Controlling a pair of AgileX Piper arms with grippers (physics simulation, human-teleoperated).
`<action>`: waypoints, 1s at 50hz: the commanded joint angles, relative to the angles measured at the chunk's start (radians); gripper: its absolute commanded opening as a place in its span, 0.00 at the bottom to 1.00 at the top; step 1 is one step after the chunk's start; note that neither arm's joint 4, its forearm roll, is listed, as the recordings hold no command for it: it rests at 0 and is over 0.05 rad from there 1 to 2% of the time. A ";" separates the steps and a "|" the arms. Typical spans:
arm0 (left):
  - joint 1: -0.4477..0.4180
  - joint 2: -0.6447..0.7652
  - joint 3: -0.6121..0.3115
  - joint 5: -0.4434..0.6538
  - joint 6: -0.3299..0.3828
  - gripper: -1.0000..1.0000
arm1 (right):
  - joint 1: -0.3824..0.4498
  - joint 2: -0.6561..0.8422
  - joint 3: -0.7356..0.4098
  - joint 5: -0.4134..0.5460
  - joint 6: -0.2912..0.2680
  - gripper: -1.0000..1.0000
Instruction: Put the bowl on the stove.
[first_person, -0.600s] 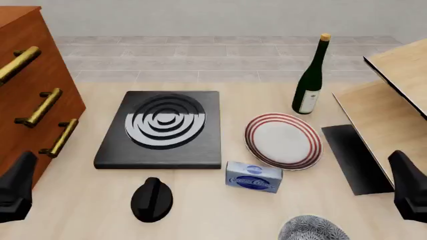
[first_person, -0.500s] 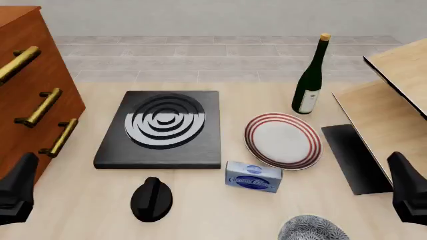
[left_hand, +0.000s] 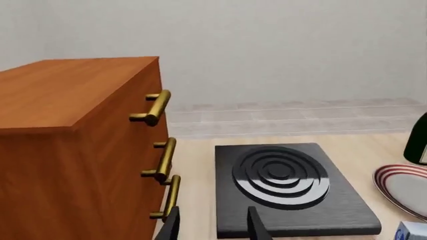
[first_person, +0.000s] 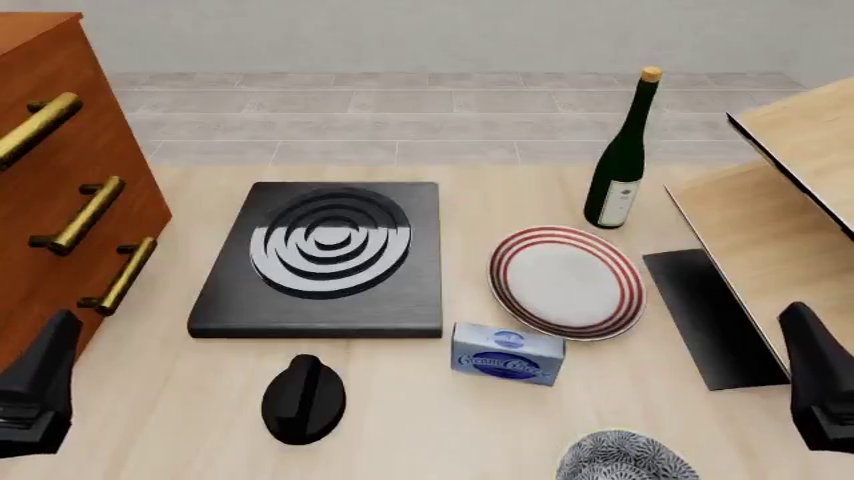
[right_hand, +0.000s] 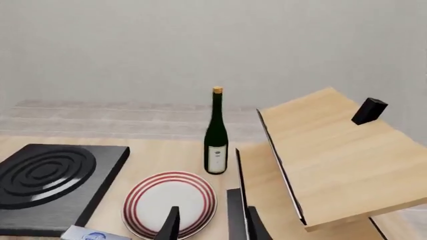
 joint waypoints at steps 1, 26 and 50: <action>-0.007 -0.003 0.003 -0.004 0.009 1.00 | 0.044 -0.003 -0.109 0.103 -0.101 1.00; -0.037 -0.003 -0.022 -0.014 0.012 1.00 | 0.286 -0.002 -0.286 0.459 -0.345 1.00; -0.035 -0.003 -0.014 -0.036 0.005 1.00 | 0.450 -0.002 -0.316 0.761 -0.582 1.00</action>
